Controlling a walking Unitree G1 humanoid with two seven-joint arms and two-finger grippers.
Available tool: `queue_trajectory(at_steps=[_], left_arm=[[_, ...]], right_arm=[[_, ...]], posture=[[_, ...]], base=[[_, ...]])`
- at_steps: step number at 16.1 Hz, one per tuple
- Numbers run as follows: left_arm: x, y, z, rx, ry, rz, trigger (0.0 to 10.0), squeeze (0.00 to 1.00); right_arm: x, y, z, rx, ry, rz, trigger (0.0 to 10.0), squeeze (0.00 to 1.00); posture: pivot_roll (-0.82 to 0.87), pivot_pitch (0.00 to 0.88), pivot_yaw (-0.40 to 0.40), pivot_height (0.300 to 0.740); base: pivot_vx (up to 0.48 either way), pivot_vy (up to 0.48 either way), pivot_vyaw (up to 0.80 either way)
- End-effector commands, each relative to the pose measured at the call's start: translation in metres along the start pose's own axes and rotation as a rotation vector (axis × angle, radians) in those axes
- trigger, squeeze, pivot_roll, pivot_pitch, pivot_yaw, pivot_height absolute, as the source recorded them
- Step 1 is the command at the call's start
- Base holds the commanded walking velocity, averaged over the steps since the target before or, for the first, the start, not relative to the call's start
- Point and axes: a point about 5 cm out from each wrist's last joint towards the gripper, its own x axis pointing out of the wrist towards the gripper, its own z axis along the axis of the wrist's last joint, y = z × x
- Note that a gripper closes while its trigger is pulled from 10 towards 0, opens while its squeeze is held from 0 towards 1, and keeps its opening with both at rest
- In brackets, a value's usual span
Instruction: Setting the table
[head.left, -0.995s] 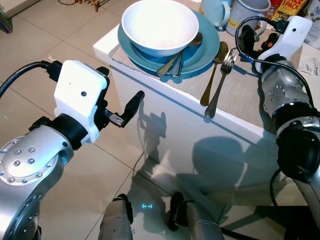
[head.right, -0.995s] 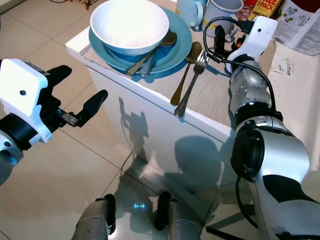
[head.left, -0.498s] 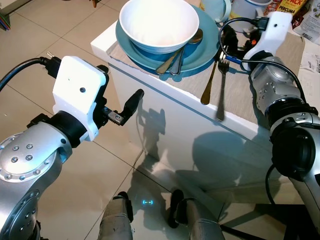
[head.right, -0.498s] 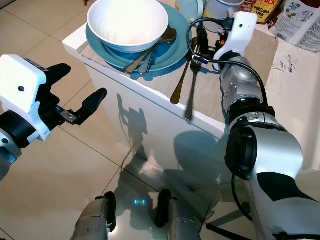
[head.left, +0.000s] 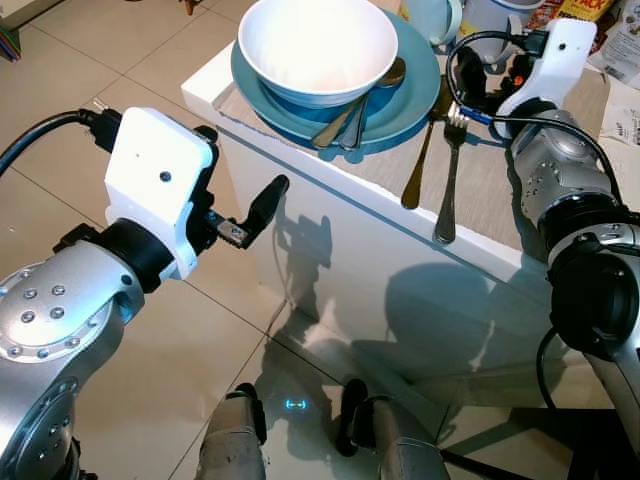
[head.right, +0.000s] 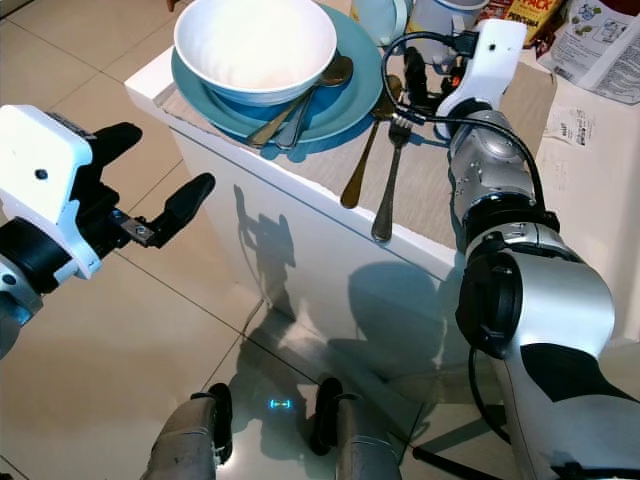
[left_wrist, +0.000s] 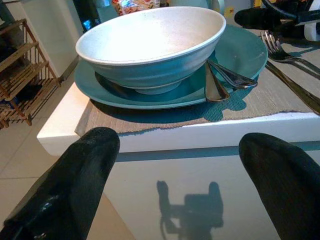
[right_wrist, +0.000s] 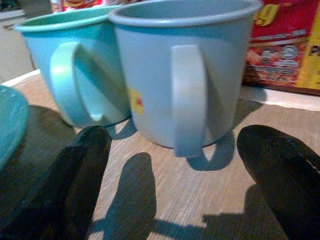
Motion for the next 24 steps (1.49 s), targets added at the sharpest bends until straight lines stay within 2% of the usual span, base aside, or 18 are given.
queue_trajectory(at_steps=[1, 2, 3, 4, 7, 12, 16, 24], left_arm=[[-0.0058, -0.005, 0.0081, 0.037, -0.037, -0.022, 10.0, 0.0], [-0.0059, -0.0049, 0.0081, 0.037, -0.037, -0.022, 10.0, 0.0], [-0.0062, -0.005, 0.0083, 0.037, -0.037, -0.025, 10.0, 0.0], [-0.0062, -0.006, 0.0085, 0.035, -0.037, -0.035, 10.0, 0.0], [-0.0058, -0.0099, 0.0079, 0.031, -0.035, -0.068, 10.0, 0.0], [-0.0069, -0.0083, 0.0067, 0.03, -0.029, -0.059, 10.0, 0.0], [-0.0078, -0.0131, 0.0047, 0.019, -0.024, -0.113, 10.0, 0.0], [-0.0082, -0.013, 0.0059, 0.02, -0.029, -0.112, 10.0, 0.0]], right_arm=[[0.0016, -0.0026, 0.0072, 0.016, -0.017, -0.022, 10.0, 0.0], [0.0019, -0.0014, 0.0072, 0.018, -0.018, -0.017, 10.0, 0.0], [0.0026, 0.0013, 0.0074, 0.026, -0.021, -0.007, 0.9, 0.0], [0.0033, 0.004, 0.0071, 0.035, -0.021, 0.003, 0.0, 0.0], [0.0039, 0.0068, 0.0062, 0.039, -0.019, 0.006, 0.0, 0.0], [0.0036, 0.0041, 0.0066, 0.028, -0.023, -0.039, 0.0, 0.0], [0.004, 0.0064, 0.0047, 0.032, -0.017, -0.042, 0.0, 0.0], [0.0043, 0.0061, 0.0055, 0.038, -0.02, -0.061, 0.0, 0.0]], posture=[[0.3, 0.332, -0.085, 0.74], [0.3, 0.332, -0.085, 0.74], [0.3, 0.332, -0.084, 0.74], [0.3, 0.332, -0.083, 0.74], [0.3, 0.333, -0.082, 0.74], [0.3, 0.333, -0.082, 0.74], [0.31, 0.334, -0.082, 0.74], [0.31, 0.333, -0.082, 0.74]], base=[[0.0, 0.0, 0.0], [0.0, 0.0, 0.0], [0.0, 0.0, 0.0], [0.0, 0.0, 0.0], [0.0, 0.0, 0.0], [0.0, 0.0, 0.0], [0.0, 0.0, 0.0], [0.0, 0.0, 0.0]])
